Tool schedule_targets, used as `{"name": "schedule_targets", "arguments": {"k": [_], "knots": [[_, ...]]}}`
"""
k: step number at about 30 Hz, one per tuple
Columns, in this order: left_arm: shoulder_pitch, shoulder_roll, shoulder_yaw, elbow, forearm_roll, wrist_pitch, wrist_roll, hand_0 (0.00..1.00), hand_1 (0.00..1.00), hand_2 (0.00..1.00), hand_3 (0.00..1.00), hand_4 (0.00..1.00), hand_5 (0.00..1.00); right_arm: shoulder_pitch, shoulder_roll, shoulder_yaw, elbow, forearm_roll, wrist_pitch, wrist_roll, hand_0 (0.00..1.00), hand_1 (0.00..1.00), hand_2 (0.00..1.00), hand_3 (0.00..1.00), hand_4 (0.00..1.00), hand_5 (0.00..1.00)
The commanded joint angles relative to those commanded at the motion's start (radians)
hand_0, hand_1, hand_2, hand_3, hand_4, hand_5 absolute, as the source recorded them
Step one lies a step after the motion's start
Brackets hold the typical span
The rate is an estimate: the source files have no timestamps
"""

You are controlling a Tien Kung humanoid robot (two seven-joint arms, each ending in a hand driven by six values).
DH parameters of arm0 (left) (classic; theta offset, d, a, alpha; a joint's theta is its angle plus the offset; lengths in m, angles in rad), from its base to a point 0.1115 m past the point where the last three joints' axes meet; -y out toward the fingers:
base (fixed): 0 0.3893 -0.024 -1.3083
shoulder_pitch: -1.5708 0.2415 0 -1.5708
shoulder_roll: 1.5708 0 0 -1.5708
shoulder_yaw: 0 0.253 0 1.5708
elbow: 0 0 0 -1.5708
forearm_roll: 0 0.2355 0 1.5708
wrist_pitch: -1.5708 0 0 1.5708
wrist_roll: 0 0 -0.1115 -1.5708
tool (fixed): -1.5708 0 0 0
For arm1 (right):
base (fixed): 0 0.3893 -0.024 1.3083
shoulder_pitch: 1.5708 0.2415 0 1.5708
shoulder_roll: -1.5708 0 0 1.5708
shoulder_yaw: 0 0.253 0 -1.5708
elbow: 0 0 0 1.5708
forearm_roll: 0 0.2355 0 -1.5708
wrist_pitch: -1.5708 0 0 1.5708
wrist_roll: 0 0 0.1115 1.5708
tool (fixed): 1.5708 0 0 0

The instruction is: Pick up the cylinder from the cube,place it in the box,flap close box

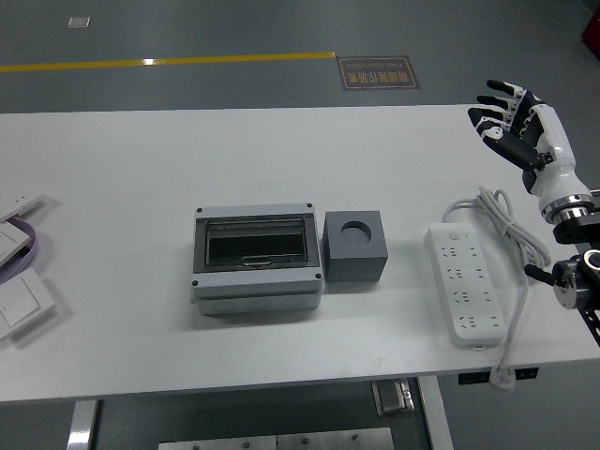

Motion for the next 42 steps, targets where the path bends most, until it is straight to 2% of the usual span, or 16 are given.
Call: {"name": "schedule_targets", "arguments": {"k": [6,11,12,42], "knots": [[0.001,-0.001,0.006,-0.002,0.002,0.001,0.0,0.597,0.512,0.561,0.618,0.718,0.205,-0.005,0.004,0.005,-0.001,0.014,-0.024,0.024,0.724,0.696,0.708,0.745,0.766,0.213],[0.001,-0.003,0.007,-0.002,0.001,0.002,0.0,0.597,0.512,0.561,0.618,0.718,0.205,-0.001,0.007,0.0,-0.001,0.016,-0.024,0.027,0.724,0.696,0.708,0.745,0.766,0.213],[0.001,-0.003,0.007,-0.003,0.001,0.002,0.0,0.597,0.512,0.561,0.618,0.717,0.206,0.0,0.007,0.0,-0.001,0.015,-0.024,0.027,0.713,0.696,0.738,0.761,0.776,0.211],[-0.006,-0.009,-0.003,0.002,-0.001,0.001,0.001,0.597,0.511,0.562,0.618,0.707,0.198,0.008,0.022,0.007,-0.002,0.046,-0.028,0.051,0.709,0.69,0.724,0.749,0.78,0.214]]}}
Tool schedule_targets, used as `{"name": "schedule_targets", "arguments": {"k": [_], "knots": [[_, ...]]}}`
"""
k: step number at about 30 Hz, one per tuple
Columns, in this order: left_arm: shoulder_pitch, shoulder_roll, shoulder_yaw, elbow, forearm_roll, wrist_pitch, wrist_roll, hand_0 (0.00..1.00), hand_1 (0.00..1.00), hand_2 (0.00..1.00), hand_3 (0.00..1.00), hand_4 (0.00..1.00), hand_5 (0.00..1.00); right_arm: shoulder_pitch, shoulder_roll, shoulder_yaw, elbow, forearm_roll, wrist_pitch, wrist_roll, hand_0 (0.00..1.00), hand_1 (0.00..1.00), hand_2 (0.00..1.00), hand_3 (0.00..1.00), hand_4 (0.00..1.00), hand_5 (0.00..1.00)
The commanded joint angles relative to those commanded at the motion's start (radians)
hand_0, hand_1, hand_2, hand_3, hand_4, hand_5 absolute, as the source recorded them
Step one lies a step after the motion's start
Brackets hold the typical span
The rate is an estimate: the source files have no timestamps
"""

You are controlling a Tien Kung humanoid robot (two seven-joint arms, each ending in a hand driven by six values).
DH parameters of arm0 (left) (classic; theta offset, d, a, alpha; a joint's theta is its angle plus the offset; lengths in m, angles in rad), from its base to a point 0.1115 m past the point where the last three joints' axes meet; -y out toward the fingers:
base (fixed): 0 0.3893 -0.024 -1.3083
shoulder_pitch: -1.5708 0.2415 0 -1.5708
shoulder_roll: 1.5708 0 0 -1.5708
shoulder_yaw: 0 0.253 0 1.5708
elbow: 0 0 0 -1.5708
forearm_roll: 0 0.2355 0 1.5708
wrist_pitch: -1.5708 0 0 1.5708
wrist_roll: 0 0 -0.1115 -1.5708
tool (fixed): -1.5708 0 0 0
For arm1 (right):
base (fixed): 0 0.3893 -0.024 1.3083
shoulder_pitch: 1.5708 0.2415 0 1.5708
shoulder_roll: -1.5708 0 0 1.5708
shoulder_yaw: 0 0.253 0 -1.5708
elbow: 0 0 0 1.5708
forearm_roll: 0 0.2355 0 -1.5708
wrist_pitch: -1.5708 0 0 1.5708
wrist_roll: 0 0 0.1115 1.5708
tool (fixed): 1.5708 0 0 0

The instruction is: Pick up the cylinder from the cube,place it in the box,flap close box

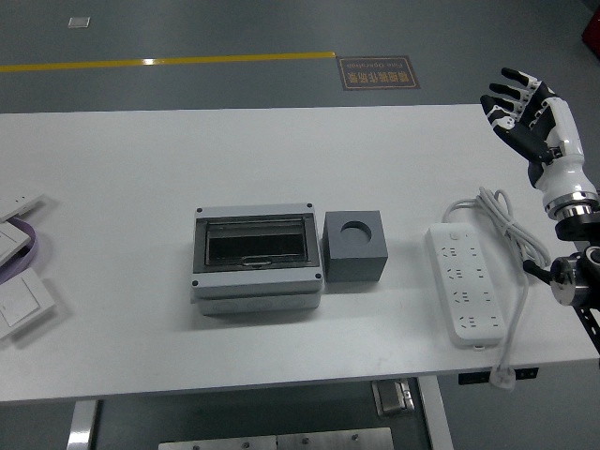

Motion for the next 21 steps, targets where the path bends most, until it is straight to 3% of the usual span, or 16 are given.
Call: {"name": "schedule_targets", "arguments": {"k": [21], "knots": [[0.001,0.0,0.005,0.001,-0.003,-0.001,0.0,0.597,0.512,0.562,0.618,0.705,0.197,0.013,0.004,-0.015,-0.007,0.014,-0.005,0.015,0.698,0.679,0.692,0.705,0.77,0.216]]}}
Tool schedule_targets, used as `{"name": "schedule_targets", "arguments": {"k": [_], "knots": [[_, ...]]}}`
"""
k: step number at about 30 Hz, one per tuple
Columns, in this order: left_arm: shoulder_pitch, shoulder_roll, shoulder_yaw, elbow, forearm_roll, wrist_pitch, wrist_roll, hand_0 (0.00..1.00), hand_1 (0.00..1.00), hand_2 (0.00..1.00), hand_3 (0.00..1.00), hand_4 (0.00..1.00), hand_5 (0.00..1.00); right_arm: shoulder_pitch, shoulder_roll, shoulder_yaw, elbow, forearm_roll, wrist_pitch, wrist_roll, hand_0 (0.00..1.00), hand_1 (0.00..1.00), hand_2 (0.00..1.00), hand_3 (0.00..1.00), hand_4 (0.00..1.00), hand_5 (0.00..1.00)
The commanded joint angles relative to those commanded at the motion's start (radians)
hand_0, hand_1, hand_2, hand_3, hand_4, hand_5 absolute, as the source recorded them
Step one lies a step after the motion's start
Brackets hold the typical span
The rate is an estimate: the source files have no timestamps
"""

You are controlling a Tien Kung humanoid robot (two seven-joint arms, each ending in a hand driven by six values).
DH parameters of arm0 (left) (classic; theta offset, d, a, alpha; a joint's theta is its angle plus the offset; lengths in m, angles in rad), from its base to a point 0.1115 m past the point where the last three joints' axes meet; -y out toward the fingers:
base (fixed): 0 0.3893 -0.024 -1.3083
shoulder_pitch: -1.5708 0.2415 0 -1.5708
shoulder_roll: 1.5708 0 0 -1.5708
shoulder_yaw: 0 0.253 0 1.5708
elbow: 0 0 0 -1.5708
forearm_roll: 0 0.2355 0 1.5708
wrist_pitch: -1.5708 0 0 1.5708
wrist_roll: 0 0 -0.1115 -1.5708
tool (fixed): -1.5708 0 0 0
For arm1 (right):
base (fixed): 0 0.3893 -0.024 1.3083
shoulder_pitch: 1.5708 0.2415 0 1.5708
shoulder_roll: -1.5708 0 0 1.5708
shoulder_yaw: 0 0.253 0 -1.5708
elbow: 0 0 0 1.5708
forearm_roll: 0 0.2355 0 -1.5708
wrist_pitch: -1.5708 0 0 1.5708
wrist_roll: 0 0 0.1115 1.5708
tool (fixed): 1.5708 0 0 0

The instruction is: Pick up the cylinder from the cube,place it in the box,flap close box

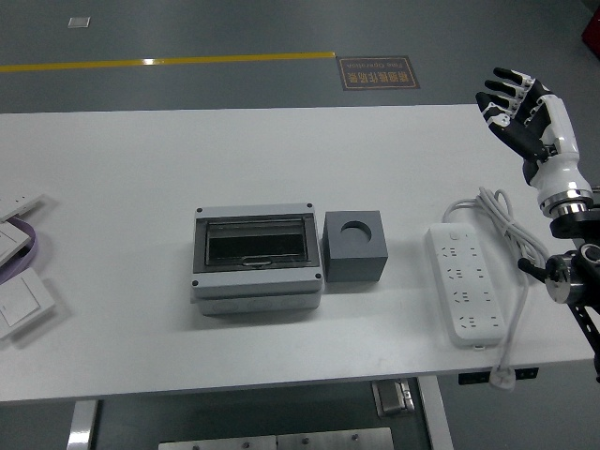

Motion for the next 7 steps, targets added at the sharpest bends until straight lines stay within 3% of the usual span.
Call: {"name": "schedule_targets", "arguments": {"k": [7], "knots": [[0.0,0.003,0.002,0.0,-0.001,0.0,0.0,0.597,0.512,0.562,0.618,0.705,0.198,0.003,0.001,-0.007,-0.004,0.007,-0.003,0.006,0.692,0.677,0.685,0.698,0.762,0.205]]}}
